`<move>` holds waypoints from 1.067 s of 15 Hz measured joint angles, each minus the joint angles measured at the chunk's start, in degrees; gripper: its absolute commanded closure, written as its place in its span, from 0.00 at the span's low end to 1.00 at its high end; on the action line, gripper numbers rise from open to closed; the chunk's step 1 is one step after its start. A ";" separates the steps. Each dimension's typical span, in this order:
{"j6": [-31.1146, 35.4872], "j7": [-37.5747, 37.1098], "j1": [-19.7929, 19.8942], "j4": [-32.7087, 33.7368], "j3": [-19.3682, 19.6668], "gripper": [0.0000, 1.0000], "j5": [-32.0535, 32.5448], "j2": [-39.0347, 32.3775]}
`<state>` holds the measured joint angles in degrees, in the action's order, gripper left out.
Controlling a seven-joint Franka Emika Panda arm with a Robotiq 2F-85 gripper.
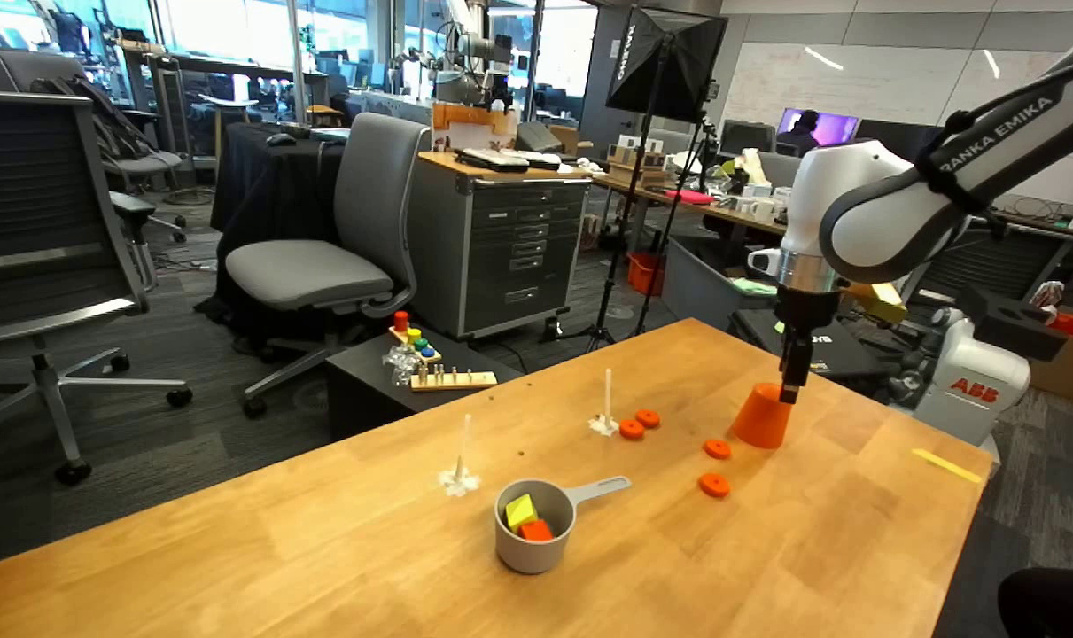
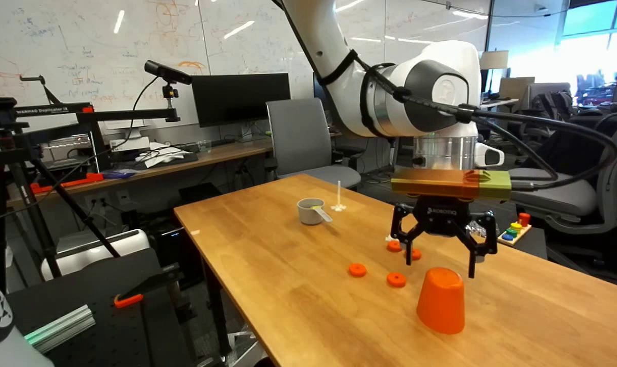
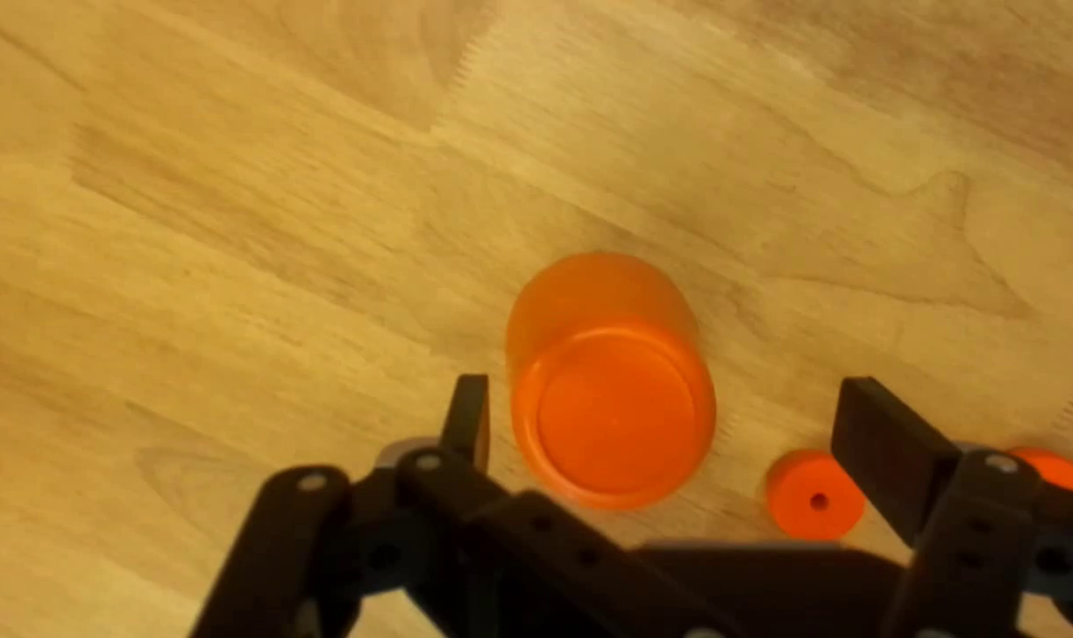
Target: Put the three blocks in the gray cup
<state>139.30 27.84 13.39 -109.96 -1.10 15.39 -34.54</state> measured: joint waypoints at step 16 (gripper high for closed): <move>7.42 1.60 0.37 -2.50 -2.31 0.00 -1.04 -0.30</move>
<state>146.72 29.45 13.76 -112.46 -3.41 14.35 -34.84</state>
